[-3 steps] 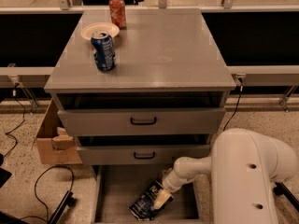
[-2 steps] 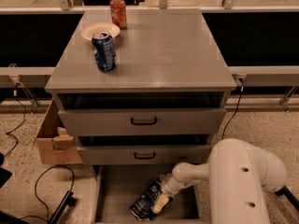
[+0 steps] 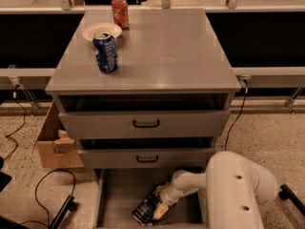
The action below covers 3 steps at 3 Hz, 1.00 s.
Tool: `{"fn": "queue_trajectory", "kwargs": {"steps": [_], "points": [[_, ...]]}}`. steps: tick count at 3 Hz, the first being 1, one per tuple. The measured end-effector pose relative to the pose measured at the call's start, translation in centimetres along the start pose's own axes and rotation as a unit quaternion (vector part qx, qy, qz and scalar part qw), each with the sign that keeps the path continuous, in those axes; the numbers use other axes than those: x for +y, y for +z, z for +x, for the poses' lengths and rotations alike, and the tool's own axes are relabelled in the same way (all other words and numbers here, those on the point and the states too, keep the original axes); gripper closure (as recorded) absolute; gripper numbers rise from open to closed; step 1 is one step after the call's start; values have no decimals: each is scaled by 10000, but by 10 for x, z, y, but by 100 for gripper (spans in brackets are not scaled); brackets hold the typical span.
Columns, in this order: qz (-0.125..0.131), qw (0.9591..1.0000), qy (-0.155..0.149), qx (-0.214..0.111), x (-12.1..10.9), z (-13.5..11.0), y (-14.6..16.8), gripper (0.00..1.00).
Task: Pick blue chip bag from bottom drawer and place on counter
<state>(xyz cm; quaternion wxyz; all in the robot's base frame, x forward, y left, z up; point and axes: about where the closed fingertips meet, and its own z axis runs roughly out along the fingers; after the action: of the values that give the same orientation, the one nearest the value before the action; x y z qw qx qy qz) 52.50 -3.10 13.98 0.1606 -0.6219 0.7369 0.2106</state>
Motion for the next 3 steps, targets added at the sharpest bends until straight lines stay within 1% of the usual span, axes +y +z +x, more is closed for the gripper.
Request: {"fn": "queue_trajectory", "kwargs": {"steps": [1,2,3], "points": [[-299,9995,-99,-36,12,3,19,39],[-652,9969,-376,-210,26,-9,25,63],[-939,9903,-903,-476,40,-31,-3,88]]}}
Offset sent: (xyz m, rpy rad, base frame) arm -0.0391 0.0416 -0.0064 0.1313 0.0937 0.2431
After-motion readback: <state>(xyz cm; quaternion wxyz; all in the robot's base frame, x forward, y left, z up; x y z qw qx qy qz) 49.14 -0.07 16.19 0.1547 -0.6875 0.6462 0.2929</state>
